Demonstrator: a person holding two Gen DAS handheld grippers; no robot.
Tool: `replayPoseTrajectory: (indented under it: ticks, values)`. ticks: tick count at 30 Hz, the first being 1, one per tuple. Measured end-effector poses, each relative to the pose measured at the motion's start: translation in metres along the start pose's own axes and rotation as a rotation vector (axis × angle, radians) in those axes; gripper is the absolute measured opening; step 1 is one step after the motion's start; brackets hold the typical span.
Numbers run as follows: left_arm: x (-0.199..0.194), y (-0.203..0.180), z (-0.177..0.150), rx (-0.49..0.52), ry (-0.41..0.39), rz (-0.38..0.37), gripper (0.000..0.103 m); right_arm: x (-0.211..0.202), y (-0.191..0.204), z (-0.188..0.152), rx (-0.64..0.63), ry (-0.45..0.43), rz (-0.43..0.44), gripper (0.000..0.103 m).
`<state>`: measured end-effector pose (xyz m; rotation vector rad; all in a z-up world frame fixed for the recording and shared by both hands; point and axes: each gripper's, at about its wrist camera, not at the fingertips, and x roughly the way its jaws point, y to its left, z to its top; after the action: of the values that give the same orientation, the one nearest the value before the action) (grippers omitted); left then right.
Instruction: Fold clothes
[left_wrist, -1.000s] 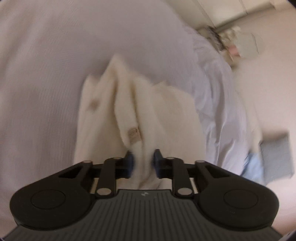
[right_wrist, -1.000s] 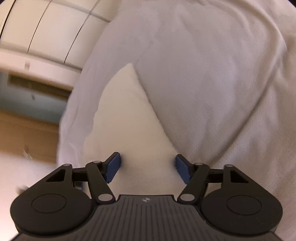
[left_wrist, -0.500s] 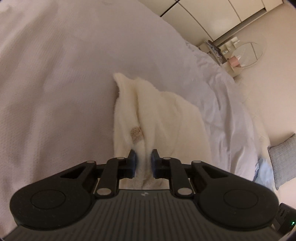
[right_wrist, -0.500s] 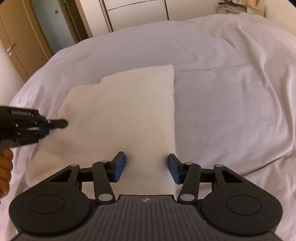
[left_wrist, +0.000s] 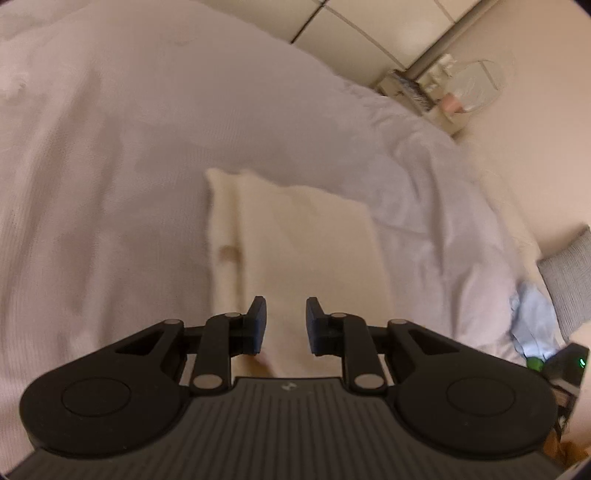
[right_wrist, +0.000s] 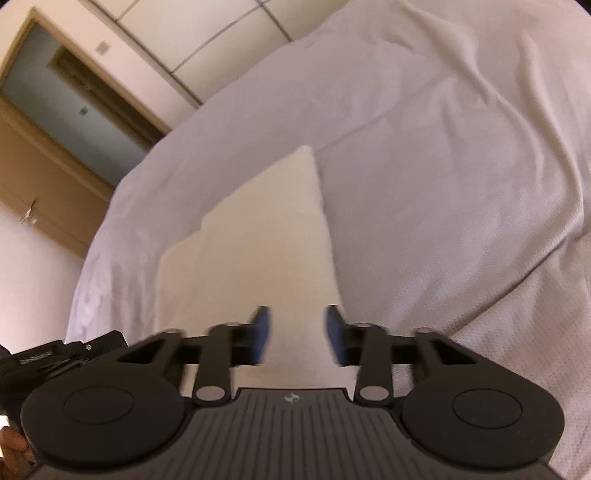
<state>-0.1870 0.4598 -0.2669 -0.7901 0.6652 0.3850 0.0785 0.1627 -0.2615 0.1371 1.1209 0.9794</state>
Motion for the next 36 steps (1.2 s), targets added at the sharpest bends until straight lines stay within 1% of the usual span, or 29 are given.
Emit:
replayPoseTrajectory:
  ticks: [1, 3, 5, 7, 9, 10, 13, 18, 19, 21, 22, 24, 25, 28, 31, 32, 34, 36]
  values:
    - [-0.002, -0.01, -0.005, 0.035, 0.007, -0.004, 0.017, -0.001, 0.006, -0.003, -0.036, 0.007, 0.002, 0.03]
    - [0.001, -0.021, -0.023, 0.11, 0.036, 0.018, 0.018, 0.001, 0.019, -0.012, -0.119, 0.029, -0.003, 0.028]
    - [0.011, -0.016, -0.045, 0.156, 0.091, 0.095, 0.015, 0.007, 0.028, -0.026, -0.188, 0.063, -0.02, 0.026]
    - [0.023, 0.001, -0.064, 0.147, 0.126, 0.131, 0.017, 0.019, 0.03, -0.04, -0.24, 0.101, -0.052, 0.025]
    - [0.032, 0.014, -0.078, 0.124, 0.146, 0.146, 0.017, 0.035, 0.028, -0.053, -0.298, 0.134, -0.097, 0.018]
    - [0.031, 0.014, -0.079, 0.121, 0.139, 0.146, 0.017, 0.04, 0.028, -0.057, -0.326, 0.139, -0.108, 0.018]
    - [0.017, 0.006, -0.08, 0.123, 0.128, 0.149, 0.017, 0.029, 0.03, -0.056, -0.331, 0.132, -0.098, 0.018]
    - [-0.008, 0.01, -0.081, 0.011, 0.123, 0.116, 0.016, 0.014, 0.024, -0.044, -0.259, 0.138, -0.057, 0.023]
    - [-0.008, 0.011, -0.079, -0.005, 0.116, 0.112, 0.016, 0.012, 0.024, -0.043, -0.252, 0.128, -0.054, 0.025]
    - [-0.006, 0.015, -0.076, -0.034, 0.105, 0.106, 0.013, 0.007, 0.024, -0.041, -0.227, 0.101, -0.051, 0.026]
    - [-0.001, 0.017, -0.075, -0.046, 0.102, 0.107, 0.009, 0.009, 0.022, -0.04, -0.206, 0.102, -0.047, 0.027]
    - [0.006, 0.025, -0.078, -0.075, 0.101, 0.111, 0.007, 0.018, 0.018, -0.042, -0.173, 0.117, -0.051, 0.026]
    - [0.007, 0.032, -0.082, -0.114, 0.096, 0.099, 0.007, 0.024, 0.017, -0.043, -0.161, 0.131, -0.058, 0.026]
    - [0.004, 0.046, -0.089, -0.235, 0.08, 0.071, 0.007, 0.025, 0.016, -0.042, -0.18, 0.147, -0.082, 0.026]
    - [0.009, 0.051, -0.09, -0.308, 0.086, 0.088, 0.008, 0.023, 0.019, -0.038, -0.203, 0.152, -0.098, 0.026]
    - [0.013, 0.051, -0.089, -0.314, 0.093, 0.103, 0.008, 0.022, 0.02, -0.037, -0.21, 0.154, -0.103, 0.026]
    - [0.024, 0.049, -0.085, -0.303, 0.113, 0.142, 0.009, 0.021, 0.022, -0.035, -0.226, 0.157, -0.114, 0.026]
    - [0.029, 0.045, -0.08, -0.28, 0.132, 0.173, 0.009, 0.019, 0.024, -0.033, -0.241, 0.16, -0.124, 0.022]
